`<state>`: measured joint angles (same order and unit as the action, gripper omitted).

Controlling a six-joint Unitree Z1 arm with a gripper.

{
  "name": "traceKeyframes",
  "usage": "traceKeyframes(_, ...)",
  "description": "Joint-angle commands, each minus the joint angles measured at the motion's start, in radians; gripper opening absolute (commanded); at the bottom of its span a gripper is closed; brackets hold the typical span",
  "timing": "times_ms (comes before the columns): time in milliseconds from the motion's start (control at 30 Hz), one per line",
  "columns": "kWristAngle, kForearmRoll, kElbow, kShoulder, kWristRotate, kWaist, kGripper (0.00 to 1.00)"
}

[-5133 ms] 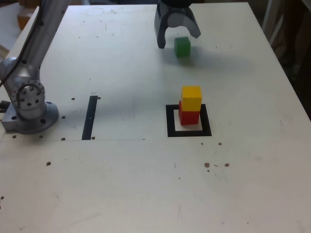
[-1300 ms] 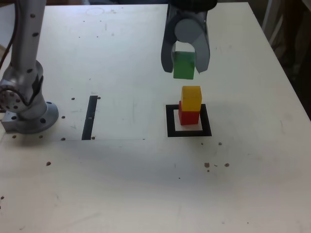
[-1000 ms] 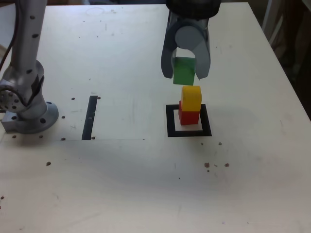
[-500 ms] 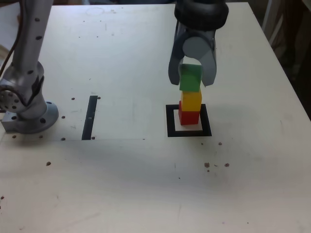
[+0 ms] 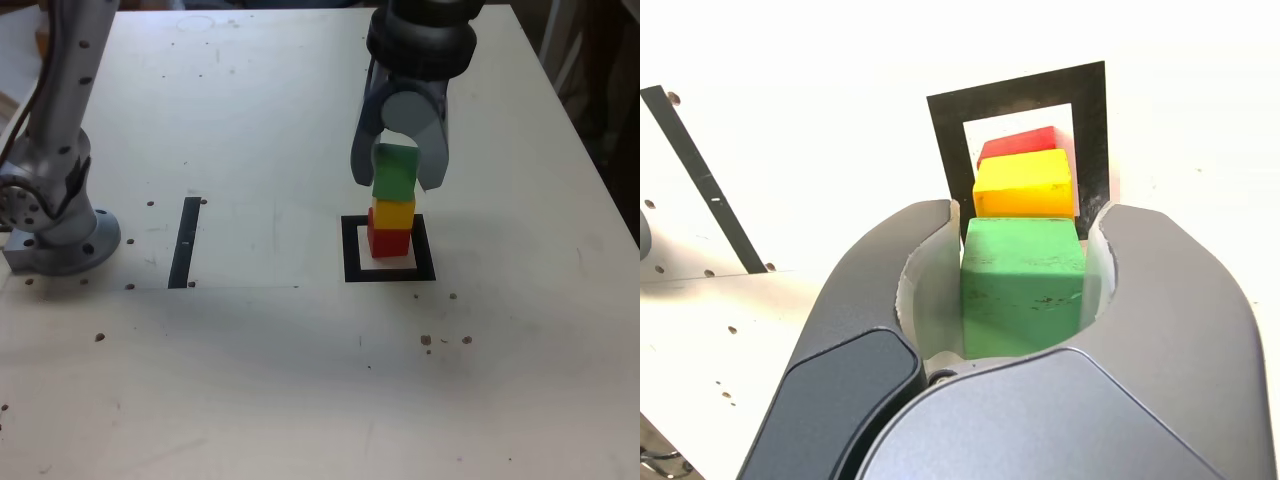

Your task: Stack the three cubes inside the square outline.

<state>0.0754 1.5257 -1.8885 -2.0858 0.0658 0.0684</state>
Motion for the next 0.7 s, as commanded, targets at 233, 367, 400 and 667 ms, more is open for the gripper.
traceKeyframes(233,0.006,-0.030,0.001,-0.014,0.030,-0.008,0.83)
traceKeyframes(367,0.021,-0.032,0.011,-0.015,0.031,-0.019,0.86)
traceKeyframes(400,0.026,-0.031,0.012,-0.014,0.031,-0.022,0.87)
traceKeyframes(667,0.046,-0.017,0.016,0.011,0.031,-0.025,0.99)
